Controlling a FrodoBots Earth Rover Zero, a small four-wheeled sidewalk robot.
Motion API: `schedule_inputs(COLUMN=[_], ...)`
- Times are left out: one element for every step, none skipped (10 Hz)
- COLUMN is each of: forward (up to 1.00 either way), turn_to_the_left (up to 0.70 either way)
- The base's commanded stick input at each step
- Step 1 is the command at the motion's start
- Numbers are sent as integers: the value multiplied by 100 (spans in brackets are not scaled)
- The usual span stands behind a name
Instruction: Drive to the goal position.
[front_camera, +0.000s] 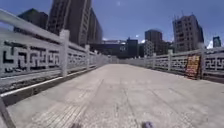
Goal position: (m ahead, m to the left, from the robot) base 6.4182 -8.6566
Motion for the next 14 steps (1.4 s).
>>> schedule_inputs(forward=[70,70,70,70,70,70,70,70,70,70,70,70,70,70], turn_to_the_left=[0,0,0,0,0,0,0,0,0,0,0,0,0,0])
